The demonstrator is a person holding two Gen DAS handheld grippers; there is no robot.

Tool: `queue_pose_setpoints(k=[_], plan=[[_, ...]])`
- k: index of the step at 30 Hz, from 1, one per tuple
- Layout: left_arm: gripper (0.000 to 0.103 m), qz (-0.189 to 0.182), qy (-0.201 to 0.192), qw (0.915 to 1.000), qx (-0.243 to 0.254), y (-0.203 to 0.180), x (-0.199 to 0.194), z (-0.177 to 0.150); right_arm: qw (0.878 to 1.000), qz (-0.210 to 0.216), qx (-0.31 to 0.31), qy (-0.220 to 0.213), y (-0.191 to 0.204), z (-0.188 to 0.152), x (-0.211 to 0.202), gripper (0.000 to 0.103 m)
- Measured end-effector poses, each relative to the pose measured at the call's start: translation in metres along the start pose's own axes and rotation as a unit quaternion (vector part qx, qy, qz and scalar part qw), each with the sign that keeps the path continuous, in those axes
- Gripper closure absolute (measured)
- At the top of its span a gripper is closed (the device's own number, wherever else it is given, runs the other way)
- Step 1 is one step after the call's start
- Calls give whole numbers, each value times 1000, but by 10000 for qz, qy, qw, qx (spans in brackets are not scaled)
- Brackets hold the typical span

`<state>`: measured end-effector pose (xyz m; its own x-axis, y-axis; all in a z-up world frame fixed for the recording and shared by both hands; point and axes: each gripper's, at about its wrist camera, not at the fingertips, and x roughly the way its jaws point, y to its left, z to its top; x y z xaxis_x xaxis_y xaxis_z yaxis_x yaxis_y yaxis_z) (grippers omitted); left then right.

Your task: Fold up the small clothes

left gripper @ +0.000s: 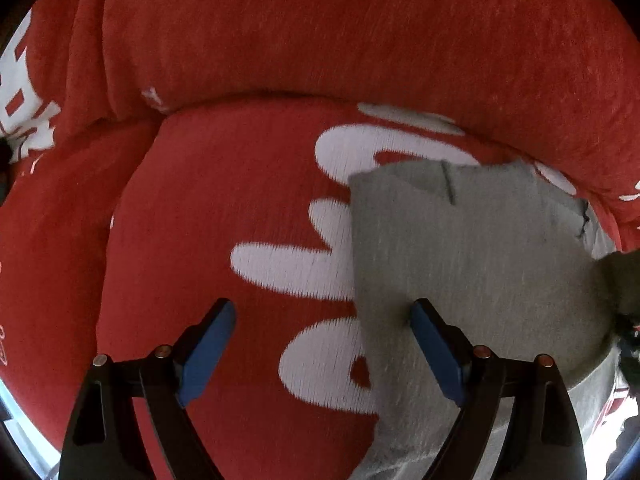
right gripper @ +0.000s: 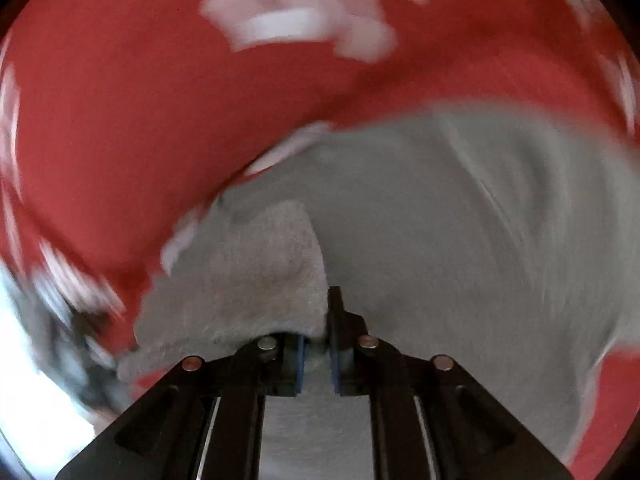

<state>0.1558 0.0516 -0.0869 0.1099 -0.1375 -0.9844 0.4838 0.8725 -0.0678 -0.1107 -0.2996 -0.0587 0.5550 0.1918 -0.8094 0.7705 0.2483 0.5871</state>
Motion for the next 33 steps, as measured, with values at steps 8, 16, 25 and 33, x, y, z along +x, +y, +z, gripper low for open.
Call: queue_pose_setpoints(k=[8, 16, 25, 33], plan=[[13, -139, 172, 9998, -2, -3, 11, 15, 9885, 482, 1421, -184, -55, -13, -26, 62], [42, -573, 424, 9968, 349, -12, 25, 35, 9800, 1206, 713, 1417, 29, -91, 46, 57], [93, -1369, 332, 9886, 538, 10, 16, 53, 9826, 1201, 542, 1309, 104, -157, 129, 72], [93, -1421, 263, 9886, 430, 44, 10, 73, 9741, 1635, 636, 1424, 128, -179, 147, 97]])
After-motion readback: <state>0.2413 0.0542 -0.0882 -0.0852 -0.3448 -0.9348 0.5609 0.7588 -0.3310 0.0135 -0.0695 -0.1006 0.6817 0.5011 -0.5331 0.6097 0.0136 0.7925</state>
